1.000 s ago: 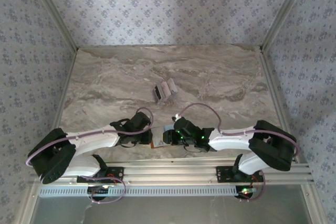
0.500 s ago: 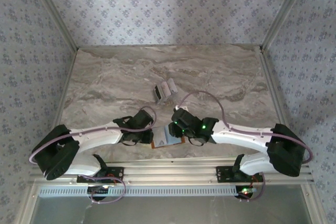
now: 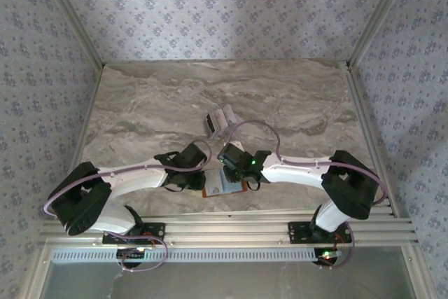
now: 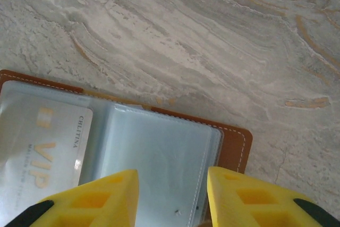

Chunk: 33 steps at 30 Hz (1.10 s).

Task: Put the credit cards into the card holder
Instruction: Flip over the card slot in the card holder.

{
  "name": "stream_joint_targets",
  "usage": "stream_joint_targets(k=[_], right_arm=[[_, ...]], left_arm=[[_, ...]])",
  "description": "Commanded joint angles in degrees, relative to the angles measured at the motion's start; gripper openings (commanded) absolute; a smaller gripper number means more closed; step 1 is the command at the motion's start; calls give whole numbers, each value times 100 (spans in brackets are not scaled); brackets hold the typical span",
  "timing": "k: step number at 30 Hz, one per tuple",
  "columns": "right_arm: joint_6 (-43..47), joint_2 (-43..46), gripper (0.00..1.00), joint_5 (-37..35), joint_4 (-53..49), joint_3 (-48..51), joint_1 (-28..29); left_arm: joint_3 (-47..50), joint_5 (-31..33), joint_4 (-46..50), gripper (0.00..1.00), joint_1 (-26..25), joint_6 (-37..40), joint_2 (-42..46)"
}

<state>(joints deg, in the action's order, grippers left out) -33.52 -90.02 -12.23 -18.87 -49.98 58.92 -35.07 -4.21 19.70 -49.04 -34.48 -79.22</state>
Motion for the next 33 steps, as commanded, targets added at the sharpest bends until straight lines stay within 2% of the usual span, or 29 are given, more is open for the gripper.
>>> stream_joint_targets(k=[1,16,23,25,33], right_arm=[[242,-86,41,-70,0,-230,-41],[276,-553,42,176,217,-243,-187],[78,-827,39,350,454,-22,-136],[21,-851,36,344,505,45,-103],[20,-717,7,247,520,58,-38]], left_arm=[[69,87,-496,18,65,108,-159],[148,-10,-551,18,111,100,-76],[153,-53,-562,18,135,101,-61],[167,-54,-558,18,151,99,-55],[163,-115,-593,18,181,96,-87]])
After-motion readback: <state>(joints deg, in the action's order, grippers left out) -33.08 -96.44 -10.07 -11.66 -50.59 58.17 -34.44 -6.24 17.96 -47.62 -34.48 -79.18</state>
